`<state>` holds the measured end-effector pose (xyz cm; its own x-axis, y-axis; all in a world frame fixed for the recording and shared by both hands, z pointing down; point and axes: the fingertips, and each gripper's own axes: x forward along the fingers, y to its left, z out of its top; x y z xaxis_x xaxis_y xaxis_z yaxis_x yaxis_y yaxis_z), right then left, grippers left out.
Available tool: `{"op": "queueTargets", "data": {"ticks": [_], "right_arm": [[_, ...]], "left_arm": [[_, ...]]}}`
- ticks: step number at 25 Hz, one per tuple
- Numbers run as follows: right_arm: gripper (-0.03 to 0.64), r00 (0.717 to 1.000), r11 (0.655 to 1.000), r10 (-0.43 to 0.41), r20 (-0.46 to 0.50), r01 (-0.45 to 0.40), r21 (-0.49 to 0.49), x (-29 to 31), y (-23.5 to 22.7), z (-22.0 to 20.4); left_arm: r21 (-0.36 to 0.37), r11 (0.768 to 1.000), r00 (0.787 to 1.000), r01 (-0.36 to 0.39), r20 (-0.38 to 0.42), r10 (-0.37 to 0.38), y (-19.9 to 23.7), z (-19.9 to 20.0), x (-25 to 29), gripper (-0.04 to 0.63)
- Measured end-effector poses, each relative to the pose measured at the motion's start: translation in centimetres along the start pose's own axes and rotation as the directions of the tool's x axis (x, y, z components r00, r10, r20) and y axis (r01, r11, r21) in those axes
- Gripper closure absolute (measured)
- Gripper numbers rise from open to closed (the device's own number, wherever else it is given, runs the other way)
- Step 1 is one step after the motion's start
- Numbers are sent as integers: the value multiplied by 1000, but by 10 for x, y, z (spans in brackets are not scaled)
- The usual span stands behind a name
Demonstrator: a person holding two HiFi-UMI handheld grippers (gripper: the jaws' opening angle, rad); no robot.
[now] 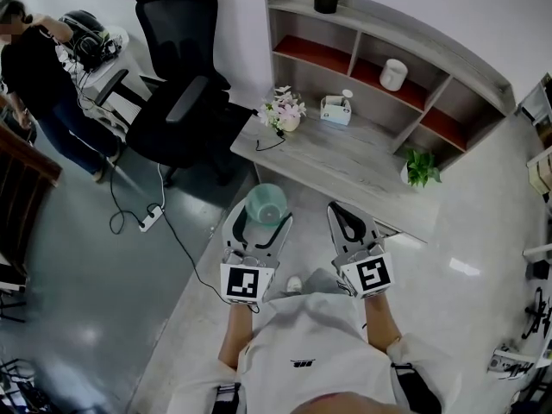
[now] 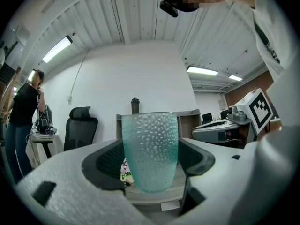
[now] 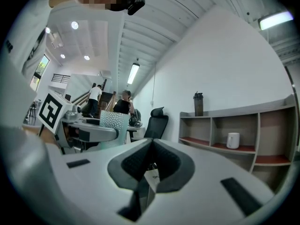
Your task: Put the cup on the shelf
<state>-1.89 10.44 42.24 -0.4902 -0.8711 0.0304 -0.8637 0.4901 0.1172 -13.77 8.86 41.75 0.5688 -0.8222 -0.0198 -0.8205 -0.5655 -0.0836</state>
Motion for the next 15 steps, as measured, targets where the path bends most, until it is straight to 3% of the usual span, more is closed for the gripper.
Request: {"op": "queueTargets", "data": {"ticks": [3,15], "right_arm": [[586,1000,1000,-3,5,3,-3,8,-3,0],[586,1000,1000,5,10,-5,-7,41,-20,-3]], "left_arm": [[23,1000,1000,4,8,-4,6,-7,5,221],[2,1000,1000,-14,7,14,27,-10,33,221]]}}
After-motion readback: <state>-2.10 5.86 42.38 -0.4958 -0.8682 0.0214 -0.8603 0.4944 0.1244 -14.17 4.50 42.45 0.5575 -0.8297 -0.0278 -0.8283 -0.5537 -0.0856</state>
